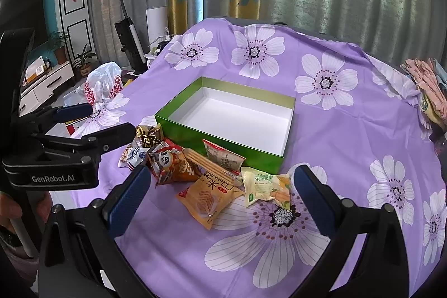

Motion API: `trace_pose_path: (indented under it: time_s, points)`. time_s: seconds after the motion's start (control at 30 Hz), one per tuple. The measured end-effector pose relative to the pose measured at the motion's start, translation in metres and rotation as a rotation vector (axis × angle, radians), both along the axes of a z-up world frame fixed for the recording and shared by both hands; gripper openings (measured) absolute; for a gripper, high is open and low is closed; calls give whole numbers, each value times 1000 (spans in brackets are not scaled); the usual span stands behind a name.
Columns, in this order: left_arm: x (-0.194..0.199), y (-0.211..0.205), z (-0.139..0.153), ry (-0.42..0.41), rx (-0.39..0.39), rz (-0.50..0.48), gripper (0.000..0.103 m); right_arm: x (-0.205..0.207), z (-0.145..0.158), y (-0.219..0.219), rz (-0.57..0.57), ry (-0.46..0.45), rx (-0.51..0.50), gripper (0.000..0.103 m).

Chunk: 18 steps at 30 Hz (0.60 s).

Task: Organize snacks
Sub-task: 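Move the right tool toward the snack pile in front of the box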

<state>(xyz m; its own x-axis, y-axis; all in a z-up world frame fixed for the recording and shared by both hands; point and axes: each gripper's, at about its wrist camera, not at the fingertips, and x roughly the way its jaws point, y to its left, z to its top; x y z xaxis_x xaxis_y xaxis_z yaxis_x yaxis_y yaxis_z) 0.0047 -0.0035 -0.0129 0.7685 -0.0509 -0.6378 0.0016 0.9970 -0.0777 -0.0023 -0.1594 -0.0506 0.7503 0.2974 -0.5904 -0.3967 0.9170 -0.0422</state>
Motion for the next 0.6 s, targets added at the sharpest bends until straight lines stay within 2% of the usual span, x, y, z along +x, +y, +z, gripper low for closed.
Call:
trace_pose_path:
  time_s: [0.07,0.2,0.27,0.37,0.6]
  points:
    - [1,-1,0,-6,17,-4,101,0,0,-1,-2,-1,3,103]
    - [3,-2,-3,-5,-5,-16,101,1,-1,-4,-3,-1,7,103]
    - [5,-3,-5,12,19,-24,102,2,-3,-6,-3,1,9,103]
    - [6,-4,-7,41,-7,-36,101,1,-4,-6,-8,1,9,103]
    - [9,-9,-13,49,-59,-81,101,1,-7,-12,-20,-12,15,103]
